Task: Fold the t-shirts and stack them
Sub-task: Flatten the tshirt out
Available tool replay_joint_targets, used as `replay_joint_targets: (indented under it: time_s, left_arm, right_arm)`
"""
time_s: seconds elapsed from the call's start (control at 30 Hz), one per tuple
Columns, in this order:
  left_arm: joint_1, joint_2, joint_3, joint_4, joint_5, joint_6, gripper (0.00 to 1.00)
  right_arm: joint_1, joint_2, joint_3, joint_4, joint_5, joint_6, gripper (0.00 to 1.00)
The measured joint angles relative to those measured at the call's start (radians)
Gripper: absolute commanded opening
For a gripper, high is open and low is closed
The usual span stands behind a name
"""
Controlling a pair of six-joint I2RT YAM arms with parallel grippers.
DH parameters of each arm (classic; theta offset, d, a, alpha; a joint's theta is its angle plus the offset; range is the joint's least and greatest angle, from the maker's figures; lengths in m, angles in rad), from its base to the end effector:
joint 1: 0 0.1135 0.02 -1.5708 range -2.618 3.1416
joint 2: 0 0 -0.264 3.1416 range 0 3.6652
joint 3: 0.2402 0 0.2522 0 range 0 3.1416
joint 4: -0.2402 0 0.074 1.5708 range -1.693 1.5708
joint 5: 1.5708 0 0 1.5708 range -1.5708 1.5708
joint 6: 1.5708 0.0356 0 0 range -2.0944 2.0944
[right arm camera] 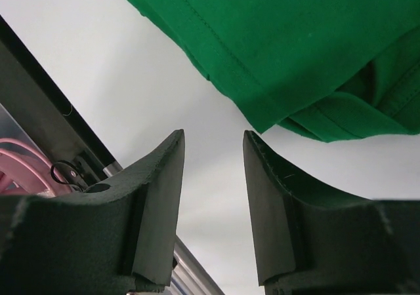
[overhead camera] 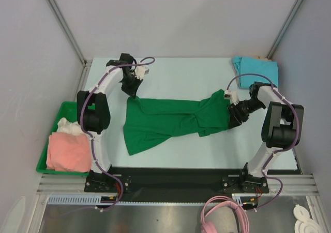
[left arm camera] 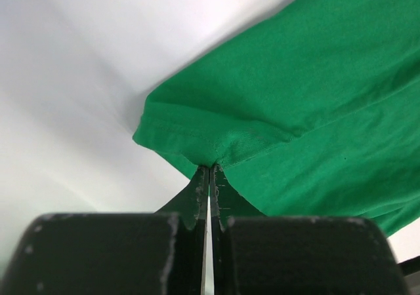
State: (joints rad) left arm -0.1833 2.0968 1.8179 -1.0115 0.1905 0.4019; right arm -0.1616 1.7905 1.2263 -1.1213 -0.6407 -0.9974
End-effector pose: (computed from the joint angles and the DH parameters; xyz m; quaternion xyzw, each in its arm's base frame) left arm 0.4262 -0.0859 0.2274 0.2970 0.9400 -0.0784 0.1486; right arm 0.3043 -0.0281 0.1890 -0.3681 0.8734 0.2928 0.1266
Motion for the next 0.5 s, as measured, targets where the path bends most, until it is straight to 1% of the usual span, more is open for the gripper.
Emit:
replay_joint_targets:
  time_s: [0.5]
  left_arm:
    - [-0.001,0.000,-0.023,0.000,-0.007,0.010,0.00]
  right_arm:
    - [-0.002,0.099,0.059,0.076,0.031,0.035,0.47]
